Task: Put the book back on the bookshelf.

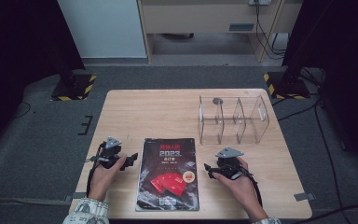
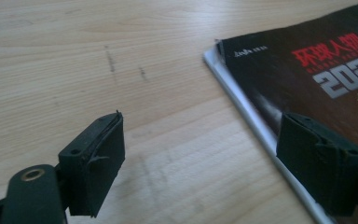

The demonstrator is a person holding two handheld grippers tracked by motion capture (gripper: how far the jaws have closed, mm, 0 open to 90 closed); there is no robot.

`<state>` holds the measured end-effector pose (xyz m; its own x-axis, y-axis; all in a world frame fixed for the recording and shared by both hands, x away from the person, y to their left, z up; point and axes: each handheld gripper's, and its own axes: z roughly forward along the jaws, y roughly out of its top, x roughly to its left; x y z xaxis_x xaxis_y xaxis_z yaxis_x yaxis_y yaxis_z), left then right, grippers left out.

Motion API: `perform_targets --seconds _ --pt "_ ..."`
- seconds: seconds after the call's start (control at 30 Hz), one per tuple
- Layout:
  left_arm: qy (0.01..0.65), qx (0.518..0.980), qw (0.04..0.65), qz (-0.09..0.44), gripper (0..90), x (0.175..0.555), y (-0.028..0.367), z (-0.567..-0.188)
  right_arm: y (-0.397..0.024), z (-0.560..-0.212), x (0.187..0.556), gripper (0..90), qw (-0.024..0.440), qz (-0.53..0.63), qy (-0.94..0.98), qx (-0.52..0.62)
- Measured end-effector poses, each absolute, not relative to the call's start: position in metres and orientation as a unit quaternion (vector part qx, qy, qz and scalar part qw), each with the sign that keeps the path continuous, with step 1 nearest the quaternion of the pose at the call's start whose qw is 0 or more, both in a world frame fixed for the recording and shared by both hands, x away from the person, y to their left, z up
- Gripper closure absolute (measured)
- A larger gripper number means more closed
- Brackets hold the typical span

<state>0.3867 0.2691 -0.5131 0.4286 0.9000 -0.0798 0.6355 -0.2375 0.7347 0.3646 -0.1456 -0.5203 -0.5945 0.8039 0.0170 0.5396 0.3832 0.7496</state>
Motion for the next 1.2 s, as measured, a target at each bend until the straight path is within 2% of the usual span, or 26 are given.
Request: perform_targets --seconds 0.1,0.33,0.57,0.77,1.07,1.2 --pt "0.493 0.771 0.362 0.177 16.9 0.384 0.258 -0.513 -0.136 -0.520 0.362 35.3 0.168 0.379 0.819 0.397" --pt "0.472 0.788 0.355 0.174 17.5 0.377 0.236 -0.512 -0.118 -0.522 0.357 36.1 0.154 0.386 0.831 0.371" --pt "0.458 0.800 0.349 0.170 20.8 0.371 0.224 -0.512 -0.105 -0.525 0.353 32.0 0.134 0.391 0.835 0.363" --pt "0.470 0.792 0.353 0.166 26.2 0.378 0.227 -0.516 -0.093 -0.530 0.353 25.3 0.116 0.381 0.851 0.342" --pt "0.467 0.804 0.329 0.164 23.3 0.383 0.220 -0.524 -0.087 -0.534 0.351 21.7 0.116 0.383 0.849 0.346" --pt "0.473 0.797 0.342 0.155 23.2 0.383 0.222 -0.528 -0.084 -0.535 0.350 21.7 0.116 0.382 0.850 0.344"
